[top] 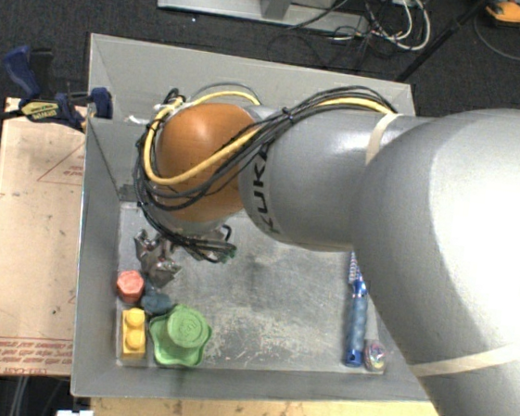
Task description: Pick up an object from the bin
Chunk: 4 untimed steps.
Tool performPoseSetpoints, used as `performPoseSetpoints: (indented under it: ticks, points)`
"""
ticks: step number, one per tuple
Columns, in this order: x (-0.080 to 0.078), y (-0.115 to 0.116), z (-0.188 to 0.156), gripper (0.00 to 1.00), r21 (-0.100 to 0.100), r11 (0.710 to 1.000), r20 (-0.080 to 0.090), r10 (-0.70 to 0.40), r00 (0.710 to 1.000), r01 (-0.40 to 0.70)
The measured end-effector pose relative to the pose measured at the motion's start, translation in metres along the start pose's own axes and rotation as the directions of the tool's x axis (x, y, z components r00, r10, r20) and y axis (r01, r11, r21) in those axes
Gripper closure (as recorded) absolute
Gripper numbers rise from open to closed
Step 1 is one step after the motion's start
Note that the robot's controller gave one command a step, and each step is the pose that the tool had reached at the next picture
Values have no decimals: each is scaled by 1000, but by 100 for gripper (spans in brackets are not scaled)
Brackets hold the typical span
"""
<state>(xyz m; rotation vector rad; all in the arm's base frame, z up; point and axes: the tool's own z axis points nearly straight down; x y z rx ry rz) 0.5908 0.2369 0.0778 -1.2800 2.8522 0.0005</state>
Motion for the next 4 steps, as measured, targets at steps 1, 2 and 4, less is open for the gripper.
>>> performPoseSetpoints:
  ticks: [1,2,4]
  points:
    - [0,1,2,0,-2,1000,2,0,1000,0]
    - [46,47,1,0,0,996,6,-92,996,92]
    - [55,41,-124,100,-3,993,-4,-122,993,122]
